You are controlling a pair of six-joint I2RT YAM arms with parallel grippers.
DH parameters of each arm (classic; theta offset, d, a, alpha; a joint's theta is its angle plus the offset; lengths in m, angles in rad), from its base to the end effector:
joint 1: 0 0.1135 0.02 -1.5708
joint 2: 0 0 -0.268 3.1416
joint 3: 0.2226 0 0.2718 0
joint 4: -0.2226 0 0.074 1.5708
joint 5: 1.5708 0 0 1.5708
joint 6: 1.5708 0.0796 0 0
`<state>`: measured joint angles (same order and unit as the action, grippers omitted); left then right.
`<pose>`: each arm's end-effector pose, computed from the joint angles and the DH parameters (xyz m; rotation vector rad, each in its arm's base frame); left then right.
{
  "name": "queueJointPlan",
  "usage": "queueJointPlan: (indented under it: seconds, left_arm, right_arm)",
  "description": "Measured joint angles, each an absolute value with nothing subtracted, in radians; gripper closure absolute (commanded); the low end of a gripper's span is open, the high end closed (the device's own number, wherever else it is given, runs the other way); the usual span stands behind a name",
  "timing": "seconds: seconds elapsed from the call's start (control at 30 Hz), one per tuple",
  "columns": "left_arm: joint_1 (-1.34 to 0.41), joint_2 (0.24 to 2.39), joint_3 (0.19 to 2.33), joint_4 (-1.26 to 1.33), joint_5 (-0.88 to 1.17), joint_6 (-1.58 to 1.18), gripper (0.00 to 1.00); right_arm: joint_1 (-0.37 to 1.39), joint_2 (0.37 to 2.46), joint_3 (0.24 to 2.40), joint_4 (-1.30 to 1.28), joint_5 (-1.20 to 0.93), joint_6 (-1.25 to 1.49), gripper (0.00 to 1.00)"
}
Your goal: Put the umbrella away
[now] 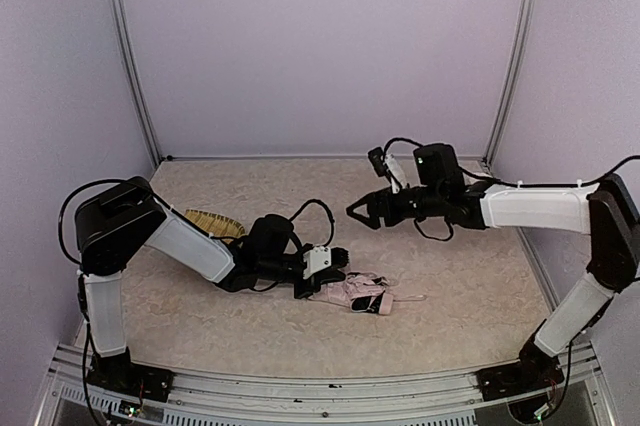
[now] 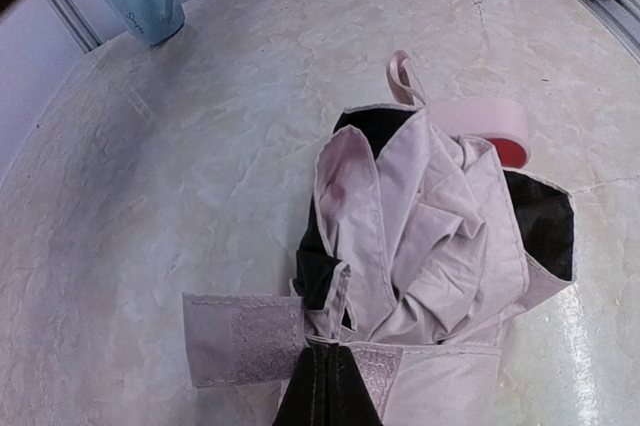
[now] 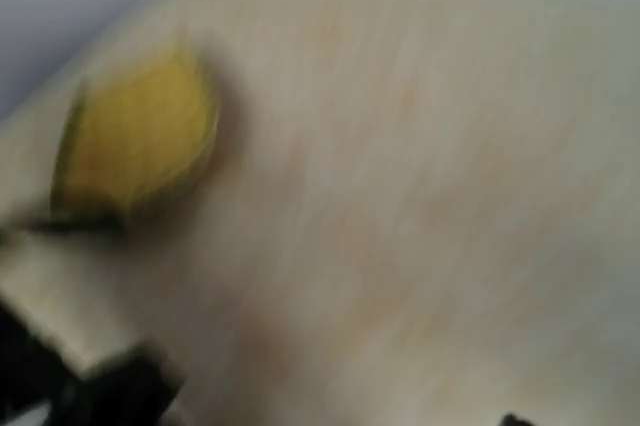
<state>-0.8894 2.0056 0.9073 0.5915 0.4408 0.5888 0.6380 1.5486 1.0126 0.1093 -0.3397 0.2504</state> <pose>0.2474 -0.3590 0.0770 1.5953 1.3453 -0.6406 0.3122 0.2645 0.2360 -0.6249 1.9934 0.8961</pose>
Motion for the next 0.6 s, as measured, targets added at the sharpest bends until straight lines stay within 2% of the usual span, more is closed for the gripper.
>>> queueJointPlan:
  seconds: [0.17, 0.3, 0.43, 0.5, 0.6]
  left_arm:
    - [-0.890, 2.006, 0.907, 0.591, 0.439, 0.589, 1.00]
    - [-0.890, 2.006, 0.907, 0.591, 0.439, 0.589, 1.00]
    - [-0.890, 2.006, 0.907, 0.591, 0.437, 0.589, 1.00]
    - [-0.891, 2.006, 0.907, 0.591, 0.436, 0.589, 1.00]
    - [-0.891, 2.006, 0.907, 0.591, 0.436, 0.589, 1.00]
  right_arm:
    - [0.650, 1.719, 1.020, -0.041, -0.499, 0.373, 0.29]
    - [0.664, 1.756, 1.024, -0.062, -0.577, 0.407, 0.41]
    - [0.679, 1.804, 1.050, -0.070, -0.619, 0.410, 0.46]
    - [0.684, 1.822, 1.056, -0.076, -0.629, 0.408, 0.53]
    - [0.685, 1.831, 1.056, -0.092, -0.633, 0.400, 0.77]
